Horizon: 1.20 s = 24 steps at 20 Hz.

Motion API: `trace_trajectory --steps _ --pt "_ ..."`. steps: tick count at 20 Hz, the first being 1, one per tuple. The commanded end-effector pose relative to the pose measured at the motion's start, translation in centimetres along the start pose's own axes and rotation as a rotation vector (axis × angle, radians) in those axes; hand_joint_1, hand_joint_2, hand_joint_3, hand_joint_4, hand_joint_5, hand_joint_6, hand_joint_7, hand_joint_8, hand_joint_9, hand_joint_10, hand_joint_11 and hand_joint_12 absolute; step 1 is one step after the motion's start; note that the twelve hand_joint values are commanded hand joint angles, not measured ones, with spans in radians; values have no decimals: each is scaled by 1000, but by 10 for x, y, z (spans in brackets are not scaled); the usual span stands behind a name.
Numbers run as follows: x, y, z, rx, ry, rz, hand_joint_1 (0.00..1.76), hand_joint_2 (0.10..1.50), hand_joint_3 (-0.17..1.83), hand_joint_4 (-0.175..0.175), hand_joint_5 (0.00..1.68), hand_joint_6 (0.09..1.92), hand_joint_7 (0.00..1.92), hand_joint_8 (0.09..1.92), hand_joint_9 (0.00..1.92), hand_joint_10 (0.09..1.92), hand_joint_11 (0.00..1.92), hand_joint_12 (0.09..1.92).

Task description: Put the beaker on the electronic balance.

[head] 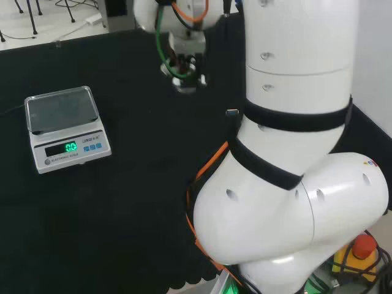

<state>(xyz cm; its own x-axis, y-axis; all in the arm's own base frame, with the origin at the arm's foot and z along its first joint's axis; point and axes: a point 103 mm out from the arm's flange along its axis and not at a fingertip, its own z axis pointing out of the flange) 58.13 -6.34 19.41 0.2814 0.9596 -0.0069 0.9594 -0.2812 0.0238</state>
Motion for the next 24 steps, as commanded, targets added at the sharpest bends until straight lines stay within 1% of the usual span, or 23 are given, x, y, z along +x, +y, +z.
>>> trace_trajectory --steps 1,5,6,7,8,9,10,11,13,14,16,17,19,20,22,24 --pt "17 -26 -78 -54 75 -179 1189 720 577 -136 1206 753 1004 1165 1259 661 1342 778" --pt "35 -36 -80 -45 90 -242 1190 718 581 -136 1206 754 1004 1165 1260 662 1344 776" --pt "45 -38 -78 -41 89 -257 1189 718 582 -136 1206 754 1004 1166 1260 662 1345 776" --pt "46 -40 -77 -15 131 -250 1189 717 583 -136 1207 754 1004 1166 1260 662 1345 775" --pt "40 -39 -77 -14 146 -256 1189 717 584 -136 1207 755 1004 1166 1261 662 1346 775" --pt "43 -40 -75 -27 104 -287 1189 716 584 -136 1207 755 1005 1166 1261 662 1346 775" --pt "51 -42 -71 -28 87 -307 1189 716 585 -136 1207 755 1005 1166 1261 662 1346 775" --pt "59 -44 -67 -35 72 -325 1189 716 586 -136 1208 755 1006 1166 1261 662 1347 774" --pt "79 -47 -61 -33 65 -351 1189 714 588 -136 1208 755 1007 1166 1262 663 1348 774" --pt "87 -47 -56 -25 67 -353 1189 713 590 -136 1208 755 1007 1166 1263 663 1349 773" --pt "110 -50 -48 -11 58 -356 1189 711 593 -136 1209 755 1007 1166 1264 663 1350 772" --pt "120 -52 -47 -7 74 -355 1189 710 595 -135 1209 755 1007 1166 1265 663 1351 771" --pt "139 -56 -41 -5 49 -373 1189 709 597 -135 1210 756 1007 1166 1265 663 1352 770" --pt "148 -56 -39 -5 48 -374 1189 709 598 -135 1210 756 1007 1166 1265 663 1352 770" --pt "163 -57 -35 -1 71 -364 1189 707 600 -135 1210 756 1007 1166 1265 663 1353 769" --pt "177 -59 -32 4 78 -376 1189 706 603 -135 1210 757 1007 1166 1265 663 1354 768"
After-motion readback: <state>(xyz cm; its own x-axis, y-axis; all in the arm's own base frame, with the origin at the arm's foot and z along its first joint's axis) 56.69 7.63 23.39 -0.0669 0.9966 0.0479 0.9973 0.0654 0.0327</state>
